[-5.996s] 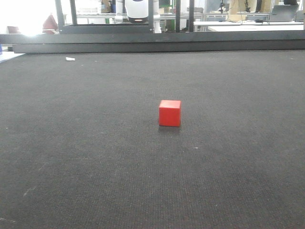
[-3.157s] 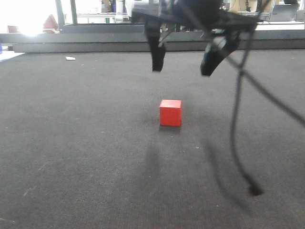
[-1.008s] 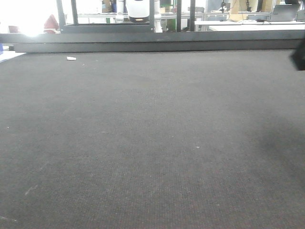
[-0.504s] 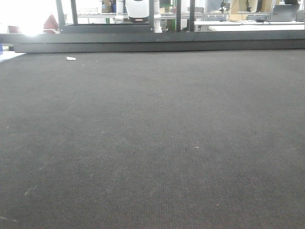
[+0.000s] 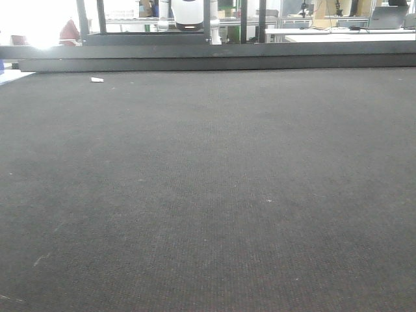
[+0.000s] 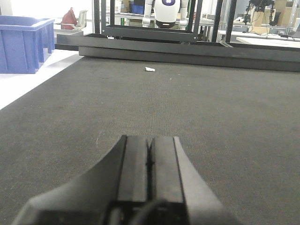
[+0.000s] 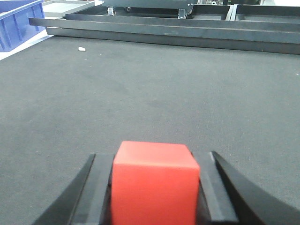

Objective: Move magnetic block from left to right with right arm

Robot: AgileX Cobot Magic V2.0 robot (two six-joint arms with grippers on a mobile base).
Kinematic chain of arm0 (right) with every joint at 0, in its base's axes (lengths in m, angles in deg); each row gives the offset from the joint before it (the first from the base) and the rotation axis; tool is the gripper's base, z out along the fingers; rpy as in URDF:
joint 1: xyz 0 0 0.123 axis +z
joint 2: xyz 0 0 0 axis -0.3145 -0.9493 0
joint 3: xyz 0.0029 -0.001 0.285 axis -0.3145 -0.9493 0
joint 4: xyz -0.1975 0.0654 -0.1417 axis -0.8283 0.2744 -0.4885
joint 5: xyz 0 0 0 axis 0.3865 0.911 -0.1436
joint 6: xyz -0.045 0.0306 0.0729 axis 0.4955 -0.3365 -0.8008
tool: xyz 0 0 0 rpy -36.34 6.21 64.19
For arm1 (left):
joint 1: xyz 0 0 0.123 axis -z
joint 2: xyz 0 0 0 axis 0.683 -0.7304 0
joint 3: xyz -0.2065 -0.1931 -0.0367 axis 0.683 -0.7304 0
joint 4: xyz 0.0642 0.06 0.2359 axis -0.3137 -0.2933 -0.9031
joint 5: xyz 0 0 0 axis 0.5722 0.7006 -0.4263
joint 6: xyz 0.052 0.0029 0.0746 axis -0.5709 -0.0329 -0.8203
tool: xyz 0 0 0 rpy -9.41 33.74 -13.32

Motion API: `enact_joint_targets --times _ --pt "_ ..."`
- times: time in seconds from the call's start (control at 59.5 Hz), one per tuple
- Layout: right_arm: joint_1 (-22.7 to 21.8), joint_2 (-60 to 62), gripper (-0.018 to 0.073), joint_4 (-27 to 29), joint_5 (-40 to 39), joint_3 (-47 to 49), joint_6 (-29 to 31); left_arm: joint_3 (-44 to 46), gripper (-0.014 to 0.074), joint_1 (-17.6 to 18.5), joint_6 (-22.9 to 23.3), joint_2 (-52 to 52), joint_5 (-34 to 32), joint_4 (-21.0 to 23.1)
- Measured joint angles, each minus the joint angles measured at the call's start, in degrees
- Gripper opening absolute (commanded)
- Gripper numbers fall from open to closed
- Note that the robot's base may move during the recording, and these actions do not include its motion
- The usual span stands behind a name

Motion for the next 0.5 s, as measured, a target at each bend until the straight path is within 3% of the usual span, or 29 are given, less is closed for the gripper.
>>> enact_joint_targets --times 0.504 --pt "0.0 0.0 0.0152 0.0 0.0 0.0 0.0 0.0 -0.0116 0.0 0.0 0.0 0.0 0.0"
